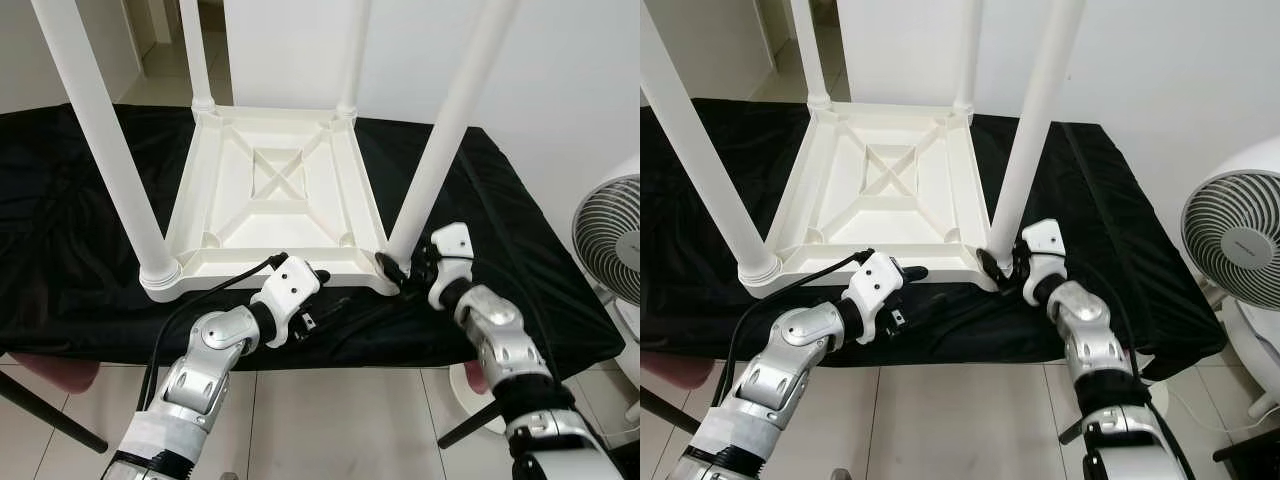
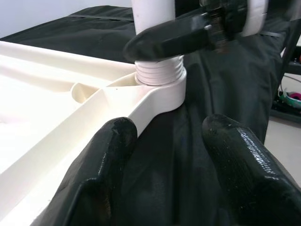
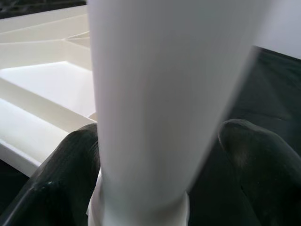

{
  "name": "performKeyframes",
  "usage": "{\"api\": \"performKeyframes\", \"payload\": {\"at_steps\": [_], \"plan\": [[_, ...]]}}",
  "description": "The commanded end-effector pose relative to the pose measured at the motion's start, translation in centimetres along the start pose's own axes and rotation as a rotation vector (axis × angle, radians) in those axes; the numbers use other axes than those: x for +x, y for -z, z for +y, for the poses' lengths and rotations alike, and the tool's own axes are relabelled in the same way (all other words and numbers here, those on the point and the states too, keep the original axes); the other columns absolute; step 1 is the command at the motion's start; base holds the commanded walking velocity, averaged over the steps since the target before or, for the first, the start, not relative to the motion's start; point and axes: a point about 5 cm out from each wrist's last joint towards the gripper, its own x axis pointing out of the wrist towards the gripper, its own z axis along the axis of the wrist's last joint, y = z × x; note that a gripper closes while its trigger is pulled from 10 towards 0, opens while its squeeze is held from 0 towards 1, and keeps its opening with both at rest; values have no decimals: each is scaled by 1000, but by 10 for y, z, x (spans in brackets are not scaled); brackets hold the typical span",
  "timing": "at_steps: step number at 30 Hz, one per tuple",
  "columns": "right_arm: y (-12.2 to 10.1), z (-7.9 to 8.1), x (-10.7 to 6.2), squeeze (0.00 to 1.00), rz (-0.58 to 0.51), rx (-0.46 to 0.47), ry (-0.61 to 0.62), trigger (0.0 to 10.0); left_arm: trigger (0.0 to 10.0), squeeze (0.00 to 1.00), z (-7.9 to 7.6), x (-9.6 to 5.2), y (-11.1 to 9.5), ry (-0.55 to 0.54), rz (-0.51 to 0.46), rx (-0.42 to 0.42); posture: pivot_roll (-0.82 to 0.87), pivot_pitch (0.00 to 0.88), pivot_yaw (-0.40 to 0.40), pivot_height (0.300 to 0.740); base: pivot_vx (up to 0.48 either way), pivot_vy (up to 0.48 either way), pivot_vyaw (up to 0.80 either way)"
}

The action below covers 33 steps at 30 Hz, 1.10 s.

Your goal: Building children table

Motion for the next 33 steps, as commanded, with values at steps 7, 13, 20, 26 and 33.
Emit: {"api": "performKeyframes", "payload": {"at_steps": [7,13,20,26,33], "plan": [[13,19,13,0,76,-5,-134,10000,10000,0,2,-3,0,-63,7,-5,138,0,-41,740,0,0,0],[23,26,18,0,122,2,-196,0,10000,0,7,-3,-2,-77,6,-2,145,0,-33,740,0,0,0],[24,26,18,0,114,8,-204,0,10000,0,7,-4,-2,-78,8,-2,143,0,-29,740,0,0,0],[28,19,15,0,124,43,-110,0,10000,0,6,-3,-3,-71,8,-3,131,0,-19,740,0,0,0],[46,19,8,0,164,148,136,0,10000,0,5,0,-4,-58,3,-6,111,0,-12,740,0,0,0]]}}
